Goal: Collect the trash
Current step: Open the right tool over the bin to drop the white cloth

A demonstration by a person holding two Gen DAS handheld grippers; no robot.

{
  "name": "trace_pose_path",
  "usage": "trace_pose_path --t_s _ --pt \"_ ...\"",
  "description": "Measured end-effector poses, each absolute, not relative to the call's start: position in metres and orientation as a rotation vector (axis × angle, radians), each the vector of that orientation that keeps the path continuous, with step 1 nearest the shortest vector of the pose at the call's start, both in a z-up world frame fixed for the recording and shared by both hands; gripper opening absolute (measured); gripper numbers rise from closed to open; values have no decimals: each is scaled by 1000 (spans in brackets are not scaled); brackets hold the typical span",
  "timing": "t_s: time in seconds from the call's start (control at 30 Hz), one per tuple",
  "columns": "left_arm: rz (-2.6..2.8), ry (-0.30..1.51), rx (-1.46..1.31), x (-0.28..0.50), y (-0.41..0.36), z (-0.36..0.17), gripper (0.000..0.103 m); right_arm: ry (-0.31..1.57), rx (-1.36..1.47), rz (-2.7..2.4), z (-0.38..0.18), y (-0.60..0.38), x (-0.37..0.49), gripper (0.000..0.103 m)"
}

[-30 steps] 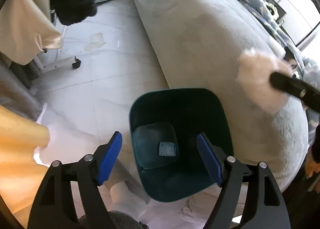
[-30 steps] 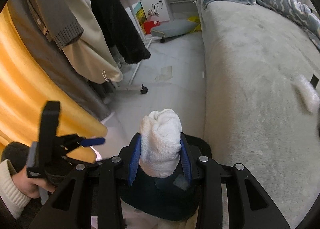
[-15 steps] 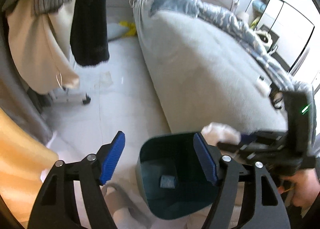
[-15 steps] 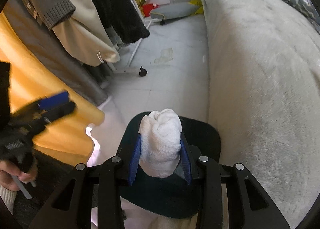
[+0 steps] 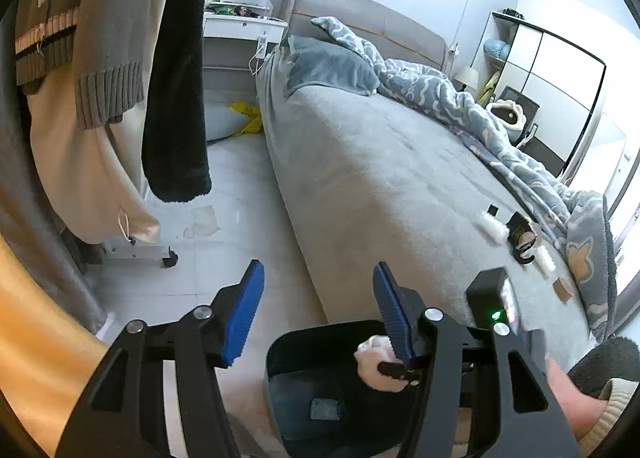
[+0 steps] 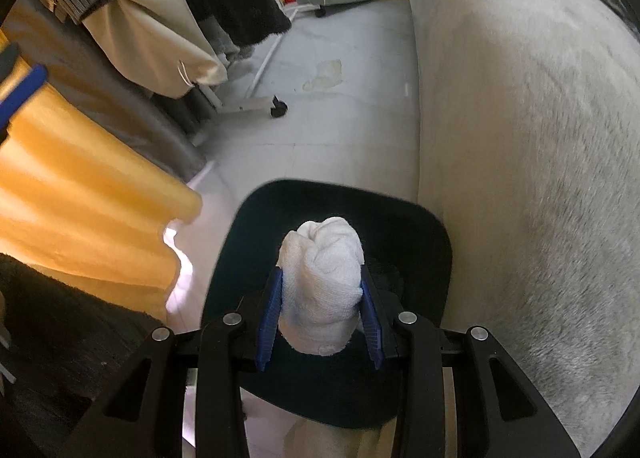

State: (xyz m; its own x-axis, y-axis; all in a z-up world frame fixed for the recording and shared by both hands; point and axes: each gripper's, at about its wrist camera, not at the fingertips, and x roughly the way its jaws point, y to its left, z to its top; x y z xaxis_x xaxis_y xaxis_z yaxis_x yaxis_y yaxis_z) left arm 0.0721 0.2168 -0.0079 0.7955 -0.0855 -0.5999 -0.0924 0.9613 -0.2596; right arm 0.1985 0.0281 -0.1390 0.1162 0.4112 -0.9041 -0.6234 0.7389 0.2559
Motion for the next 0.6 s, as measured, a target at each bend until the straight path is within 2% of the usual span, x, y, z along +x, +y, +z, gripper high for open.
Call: trace_pose_path --t_s 0.33,0.4,0.5,0.6 --pt "-41 602 -269 73 201 7 59 1270 -198 742 -157 19 200 39" --pt "-50 595 -269 74 197 8 59 1273 -195 765 -158 21 198 52" --pt "-68 589 -277 76 192 10 59 1256 -195 806 -153 22 191 64" --pt "-87 578 -284 80 184 12 59 1241 -208 822 -150 23 188 69"
